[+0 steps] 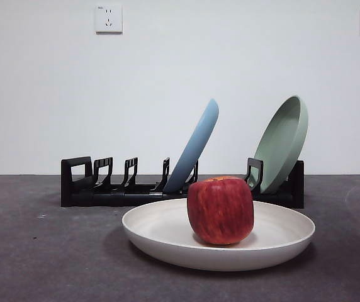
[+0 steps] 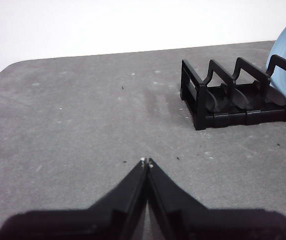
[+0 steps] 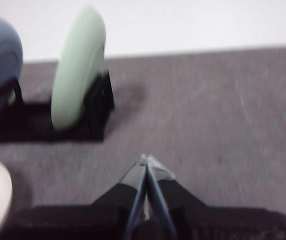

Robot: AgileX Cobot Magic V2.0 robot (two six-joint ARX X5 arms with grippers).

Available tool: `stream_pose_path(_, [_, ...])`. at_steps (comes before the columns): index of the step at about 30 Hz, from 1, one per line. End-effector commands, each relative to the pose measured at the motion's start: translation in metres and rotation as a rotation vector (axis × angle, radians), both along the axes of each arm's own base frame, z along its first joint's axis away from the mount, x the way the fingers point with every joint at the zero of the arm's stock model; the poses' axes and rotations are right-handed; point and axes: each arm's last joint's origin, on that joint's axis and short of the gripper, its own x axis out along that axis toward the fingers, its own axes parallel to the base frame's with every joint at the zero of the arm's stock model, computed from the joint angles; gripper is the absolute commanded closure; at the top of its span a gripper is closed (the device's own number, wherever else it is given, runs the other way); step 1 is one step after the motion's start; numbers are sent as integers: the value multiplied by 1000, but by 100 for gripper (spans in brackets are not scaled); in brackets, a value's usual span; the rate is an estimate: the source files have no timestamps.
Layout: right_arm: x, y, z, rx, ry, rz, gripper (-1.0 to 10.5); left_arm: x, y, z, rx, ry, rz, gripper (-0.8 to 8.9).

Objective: Take the yellow plate from the plate rack,put the plate on the table,take the apple from the table,put the apple in the plate

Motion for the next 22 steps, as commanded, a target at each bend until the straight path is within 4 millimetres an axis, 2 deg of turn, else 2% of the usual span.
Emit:
stream_pose_path(1, [-1, 1, -6, 29, 33, 14, 946, 1, 0, -4, -2, 8, 0, 816])
stream_pose_path(22, [-1, 1, -7, 48, 41, 37, 946, 1, 0, -4, -3, 8, -1, 816])
